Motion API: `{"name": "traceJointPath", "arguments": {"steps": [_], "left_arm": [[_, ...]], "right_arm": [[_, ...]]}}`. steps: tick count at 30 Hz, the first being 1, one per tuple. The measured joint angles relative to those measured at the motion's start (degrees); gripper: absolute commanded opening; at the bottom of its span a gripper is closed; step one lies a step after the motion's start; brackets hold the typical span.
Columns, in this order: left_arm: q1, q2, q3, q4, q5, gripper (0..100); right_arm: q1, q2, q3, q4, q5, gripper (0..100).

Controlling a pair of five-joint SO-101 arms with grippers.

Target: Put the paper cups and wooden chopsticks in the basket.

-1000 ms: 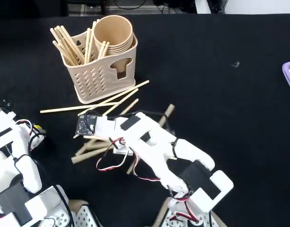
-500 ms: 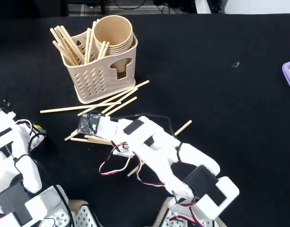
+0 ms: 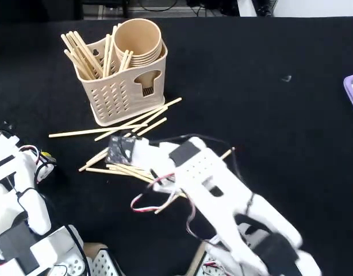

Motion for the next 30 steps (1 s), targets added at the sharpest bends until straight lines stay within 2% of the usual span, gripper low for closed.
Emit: {"name": "traceJointPath", "arguments": {"steps": [5,11,19,30], "left_arm": [[0.0,0.0,0.0,0.0,0.0,24],[0.0,0.0,0.0,0.0,0.0,24],[0.0,0.0,0.0,0.0,0.0,24],[0.0,0.0,0.0,0.0,0.0,24]], "right_arm": [[-0.2,-7.8,11.5,-1.5,3.3,51.3],[-0.2,-8.3,21.1,-9.6,3.7,51.9],[0.2,-1.8,21.4,-17.7,3.7,51.7],[1.1,-1.1,20.9,-18.6,4.0,51.8]]}}
